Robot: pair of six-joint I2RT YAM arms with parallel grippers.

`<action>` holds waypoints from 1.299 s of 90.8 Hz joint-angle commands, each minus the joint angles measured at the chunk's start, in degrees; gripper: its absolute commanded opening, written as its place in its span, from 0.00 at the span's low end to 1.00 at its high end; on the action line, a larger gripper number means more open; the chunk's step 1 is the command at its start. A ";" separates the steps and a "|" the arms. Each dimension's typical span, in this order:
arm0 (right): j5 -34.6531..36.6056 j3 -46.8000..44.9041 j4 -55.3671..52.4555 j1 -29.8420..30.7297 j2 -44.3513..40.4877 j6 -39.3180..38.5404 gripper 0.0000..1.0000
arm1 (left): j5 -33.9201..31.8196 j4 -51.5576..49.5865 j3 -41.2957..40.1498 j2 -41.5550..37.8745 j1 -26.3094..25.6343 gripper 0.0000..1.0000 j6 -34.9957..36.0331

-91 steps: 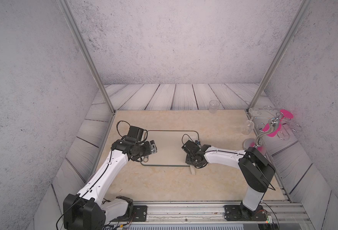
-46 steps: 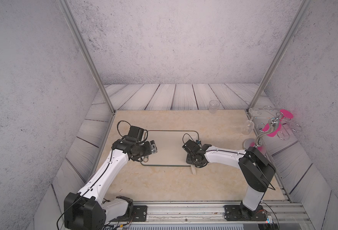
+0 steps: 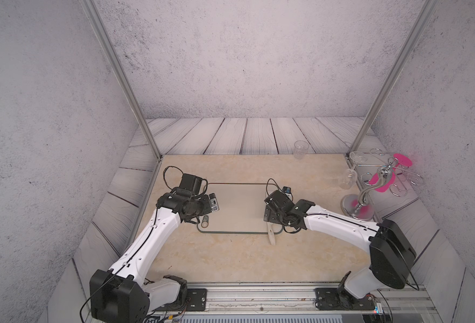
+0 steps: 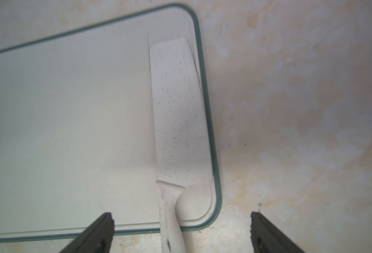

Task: Align the knife with the edge of the cutting board
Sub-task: Place the knife at the edge of the cutting board, then reset both arms

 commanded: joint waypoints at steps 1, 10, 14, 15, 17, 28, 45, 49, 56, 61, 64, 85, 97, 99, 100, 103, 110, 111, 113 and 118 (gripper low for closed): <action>9.57 -4.57 2.09 -2.24 -5.51 -8.36 0.99 | -8.73 0.22 2.05 -0.81 0.36 1.00 1.45; 14.68 -10.12 10.50 -4.16 -10.30 -16.85 0.99 | -14.23 1.49 2.62 -0.31 0.40 1.00 2.78; 14.79 -11.23 12.11 -5.81 -11.61 -19.73 0.99 | -17.02 2.59 2.31 -0.26 0.36 1.00 3.22; 14.61 -11.50 12.40 -6.37 -11.79 -20.28 0.99 | -17.65 2.87 2.24 -0.27 0.38 1.00 3.21; 14.28 -11.72 12.95 -7.51 -12.17 -21.44 0.99 | -18.80 3.35 2.09 -0.28 0.40 1.00 3.26; 16.64 -14.05 16.90 -12.84 -12.97 -26.72 0.99 | -23.19 9.57 0.94 -0.16 0.51 1.00 7.56; 17.22 -16.25 23.12 -24.18 -10.64 -32.16 0.99 | -28.71 21.58 -6.32 2.86 6.70 1.00 9.14; 16.84 -16.25 23.99 -26.59 -9.67 -32.90 0.99 | -30.49 25.29 -8.59 4.27 7.83 1.00 10.33; 15.95 -16.41 26.17 -29.71 -7.46 -35.40 0.99 | -34.21 30.63 -11.99 7.26 9.73 1.00 12.35; 14.83 -15.88 26.91 -31.33 -6.64 -37.11 0.99 | -36.18 32.96 -13.27 9.81 10.77 1.00 12.94; 14.50 -16.59 29.34 -31.76 -6.42 -38.81 0.99 | -37.04 34.36 -13.48 10.93 11.22 1.00 13.93; 11.89 -25.14 48.25 -34.66 -3.77 -44.33 0.99 | -37.19 51.85 -19.44 16.34 11.29 1.00 22.42; 10.23 -30.56 59.49 -35.34 -3.51 -47.32 0.99 | -34.84 60.84 -22.69 15.68 11.38 1.00 25.93; 9.56 -30.79 59.73 -35.59 -3.77 -47.33 0.99 | -34.02 62.20 -23.18 15.51 11.32 1.00 26.50; 8.92 -31.13 60.25 -35.85 -4.00 -47.40 0.99 | -33.84 62.78 -23.37 15.48 11.31 1.00 26.71; 6.74 -31.69 61.66 -36.51 -4.33 -47.78 0.99 | -33.06 64.29 -23.92 15.46 11.32 1.00 27.14; 4.59 -31.21 60.74 -37.70 -4.16 -47.95 0.99 | -30.70 67.38 -24.69 15.63 11.37 1.00 28.54; 4.28 -31.11 60.71 -37.87 -4.02 -48.01 0.99 | -29.98 68.01 -24.88 15.63 11.42 1.00 28.96; 3.39 -30.93 60.69 -38.06 -3.83 -48.17 0.99 | -28.56 68.87 -25.24 15.56 11.44 1.00 29.67; 1.90 -30.57 60.81 -38.75 -3.38 -48.59 0.99 | -25.34 70.17 -25.80 15.37 11.56 1.00 31.38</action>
